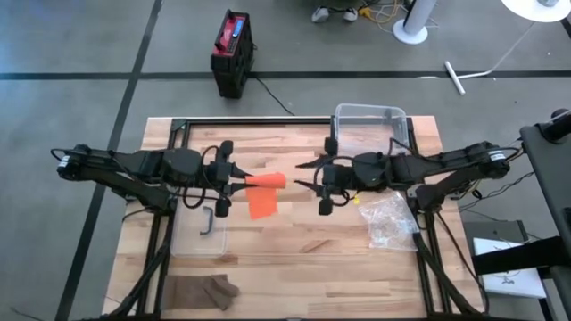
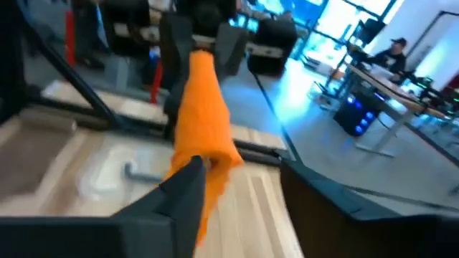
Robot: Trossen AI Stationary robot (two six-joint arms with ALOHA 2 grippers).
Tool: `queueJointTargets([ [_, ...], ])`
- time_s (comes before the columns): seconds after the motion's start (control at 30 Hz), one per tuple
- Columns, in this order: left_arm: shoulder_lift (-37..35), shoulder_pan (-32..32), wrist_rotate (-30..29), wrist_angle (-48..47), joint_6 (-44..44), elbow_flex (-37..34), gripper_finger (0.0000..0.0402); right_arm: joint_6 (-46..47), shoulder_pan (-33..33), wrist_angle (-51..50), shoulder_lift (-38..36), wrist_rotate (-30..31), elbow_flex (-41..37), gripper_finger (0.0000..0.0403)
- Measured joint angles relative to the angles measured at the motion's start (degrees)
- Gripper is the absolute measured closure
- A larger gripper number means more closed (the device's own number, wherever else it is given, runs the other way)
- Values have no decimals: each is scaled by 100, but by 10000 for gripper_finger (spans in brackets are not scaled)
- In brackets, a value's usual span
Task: Roll bandage
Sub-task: Roll the orange bandage
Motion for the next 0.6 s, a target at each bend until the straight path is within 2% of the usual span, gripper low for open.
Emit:
queueJointTargets([
  [0.13,24,0,-9,216,116,0,358,152,-22,1083,139,-672,-107,170],
  [0.3,26,0,283,448,267,0,358,292,-53,1537,476,-724,-100,123],
  [0.47,24,-4,627,762,437,0,358,783,-175,1706,633,-772,-24,115],
  [0.6,64,0,627,748,517,0,358,975,-214,1640,664,-811,-33,135],
])
